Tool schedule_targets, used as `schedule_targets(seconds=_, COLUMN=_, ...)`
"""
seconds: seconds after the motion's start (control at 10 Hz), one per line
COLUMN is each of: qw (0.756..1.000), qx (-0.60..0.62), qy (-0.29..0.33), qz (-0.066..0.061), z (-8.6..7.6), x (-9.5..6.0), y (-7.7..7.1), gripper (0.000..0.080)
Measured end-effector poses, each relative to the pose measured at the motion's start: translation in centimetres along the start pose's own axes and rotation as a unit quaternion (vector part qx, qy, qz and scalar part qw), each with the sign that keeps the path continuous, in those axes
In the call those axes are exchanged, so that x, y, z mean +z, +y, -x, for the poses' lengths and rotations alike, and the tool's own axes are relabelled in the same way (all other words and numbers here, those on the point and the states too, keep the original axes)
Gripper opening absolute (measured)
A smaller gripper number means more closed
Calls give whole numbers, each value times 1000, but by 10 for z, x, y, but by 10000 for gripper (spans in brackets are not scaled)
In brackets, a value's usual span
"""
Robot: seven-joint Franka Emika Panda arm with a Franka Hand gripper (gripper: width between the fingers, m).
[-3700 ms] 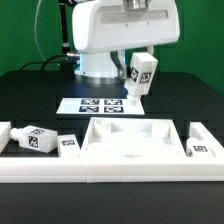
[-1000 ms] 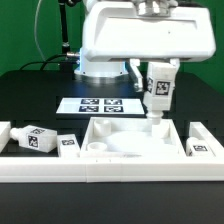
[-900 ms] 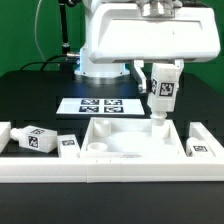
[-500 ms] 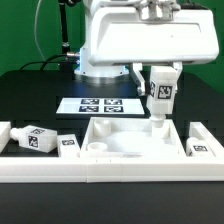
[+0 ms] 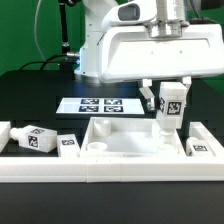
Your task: Assemble one leg
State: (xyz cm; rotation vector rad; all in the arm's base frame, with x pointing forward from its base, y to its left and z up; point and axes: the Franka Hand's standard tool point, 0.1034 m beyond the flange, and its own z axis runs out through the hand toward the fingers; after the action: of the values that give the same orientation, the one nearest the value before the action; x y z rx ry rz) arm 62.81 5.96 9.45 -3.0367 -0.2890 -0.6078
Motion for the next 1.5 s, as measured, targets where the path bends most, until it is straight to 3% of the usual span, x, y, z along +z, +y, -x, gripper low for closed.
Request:
schedule_targets(seconds=0.5, qw=1000, qx=4, qy=-5, qz=4, z=10, x=16, y=-3, gripper=281)
schedule_targets(seconds=1.2, qw=1000, qx=12, qy=-2, qz=2, z=8, x=9, y=-5, gripper=281)
schedule_targets(seconds=1.5, qw=1000, qx=16, qy=-7, qz=1, z=13, x=14, y=-9, gripper=281)
